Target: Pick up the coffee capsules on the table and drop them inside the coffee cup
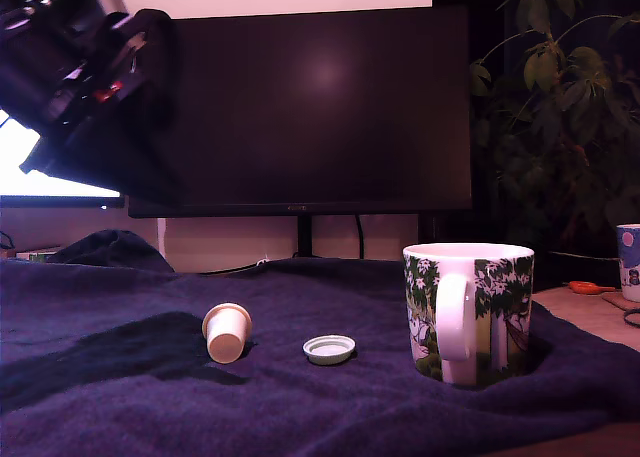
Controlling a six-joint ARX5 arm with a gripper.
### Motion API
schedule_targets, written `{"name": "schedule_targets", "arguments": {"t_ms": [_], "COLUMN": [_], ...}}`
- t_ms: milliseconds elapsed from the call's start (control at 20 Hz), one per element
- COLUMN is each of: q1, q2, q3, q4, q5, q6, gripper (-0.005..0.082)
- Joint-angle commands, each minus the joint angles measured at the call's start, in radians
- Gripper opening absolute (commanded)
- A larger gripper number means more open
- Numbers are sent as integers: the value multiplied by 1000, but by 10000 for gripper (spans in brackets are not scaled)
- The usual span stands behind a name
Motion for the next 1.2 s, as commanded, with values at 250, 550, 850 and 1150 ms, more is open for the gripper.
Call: {"name": "schedule_targets", "arguments": {"t_ms": [250, 550, 850, 1150], "q1": [-166, -243, -279, -304], "q2": [-49, -133, -162, -180], "q3": [-90, -104, -246, -460], "q4": [94, 106, 344, 752], "q5": [-236, -380, -475, -573], "q6": [-145, -200, -244, -272], "gripper": [203, 607, 605, 604]}}
